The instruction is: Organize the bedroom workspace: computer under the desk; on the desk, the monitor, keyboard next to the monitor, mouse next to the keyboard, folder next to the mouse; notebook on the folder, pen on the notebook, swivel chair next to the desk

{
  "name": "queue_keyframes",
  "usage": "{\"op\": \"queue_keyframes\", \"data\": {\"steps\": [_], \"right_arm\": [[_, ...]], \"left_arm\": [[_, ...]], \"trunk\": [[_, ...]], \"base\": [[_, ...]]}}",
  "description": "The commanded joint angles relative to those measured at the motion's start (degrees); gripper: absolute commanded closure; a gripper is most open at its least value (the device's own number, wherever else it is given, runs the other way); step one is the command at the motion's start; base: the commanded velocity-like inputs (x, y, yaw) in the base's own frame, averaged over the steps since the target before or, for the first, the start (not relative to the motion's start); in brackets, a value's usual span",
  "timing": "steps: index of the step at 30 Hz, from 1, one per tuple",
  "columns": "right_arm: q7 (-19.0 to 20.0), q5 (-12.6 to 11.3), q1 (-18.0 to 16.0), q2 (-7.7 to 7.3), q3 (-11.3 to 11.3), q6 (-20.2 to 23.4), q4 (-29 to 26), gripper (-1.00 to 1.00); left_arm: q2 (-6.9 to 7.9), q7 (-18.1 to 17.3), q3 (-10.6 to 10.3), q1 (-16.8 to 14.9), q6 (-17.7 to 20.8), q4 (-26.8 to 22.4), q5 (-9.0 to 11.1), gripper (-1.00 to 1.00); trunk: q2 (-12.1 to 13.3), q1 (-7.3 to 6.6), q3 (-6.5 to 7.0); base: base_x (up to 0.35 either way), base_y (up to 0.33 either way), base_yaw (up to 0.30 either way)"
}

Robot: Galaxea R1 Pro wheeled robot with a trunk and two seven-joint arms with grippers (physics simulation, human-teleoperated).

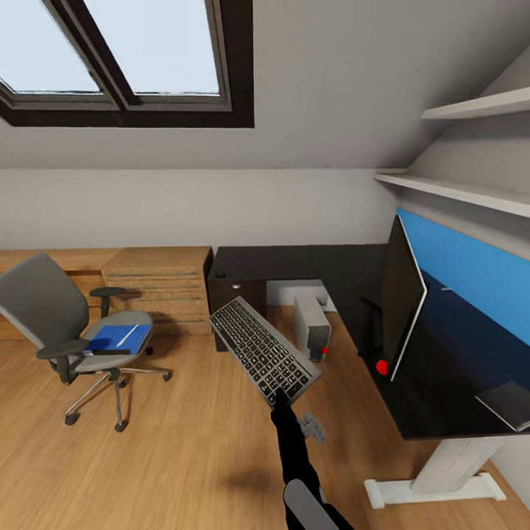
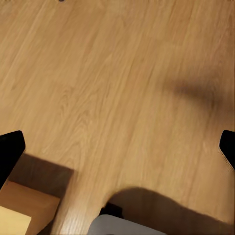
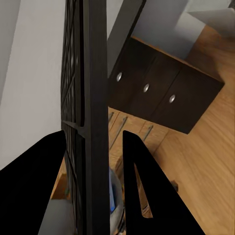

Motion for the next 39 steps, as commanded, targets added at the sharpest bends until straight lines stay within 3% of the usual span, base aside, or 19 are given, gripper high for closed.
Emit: {"op": "queue_keyframes", "data": {"steps": [1, 3, 12, 24, 39], "right_arm": [[0.4, -0.4, -0.1, 0.00, 0.2, -0.3, 0.0, 1.00], [0.4, -1.6, -0.1, 0.00, -1.6, -0.3, 0.1, 1.00], [0.3, -2.3, -0.1, 0.00, -5.8, -0.2, 0.1, 1.00], [0.3, -2.3, -0.1, 0.00, -7.4, -0.2, 0.1, 1.00], [0.3, -2.3, -0.1, 0.00, -7.6, -0.2, 0.2, 1.00]], "left_arm": [[-0.01, 0.2, 0.0, 0.0, 0.3, -0.2, 0.5, -1.00], [0.02, 0.2, 0.0, 0.0, 0.3, -0.2, 0.6, -1.00], [0.04, 0.2, 0.0, 0.0, 0.2, -0.2, 0.6, -1.00], [0.08, 0.1, 0.0, 0.0, 0.1, -0.2, 0.6, -1.00], [0.00, 0.1, 0.0, 0.0, 0.0, -0.1, 0.6, -1.00]], "trunk": [[-0.1, 0.05, -0.07], [-0.1, 0.05, -0.07], [-0.1, 0.05, -0.07], [-0.1, 0.05, -0.07], [-0.1, 0.05, -0.07]], "base": [[0.329, 0.000, 0.000], [0.329, 0.000, 0.000], [0.329, 0.001, 0.000], [0.329, 0.069, 0.000], [0.329, 0.101, 0.000]]}}
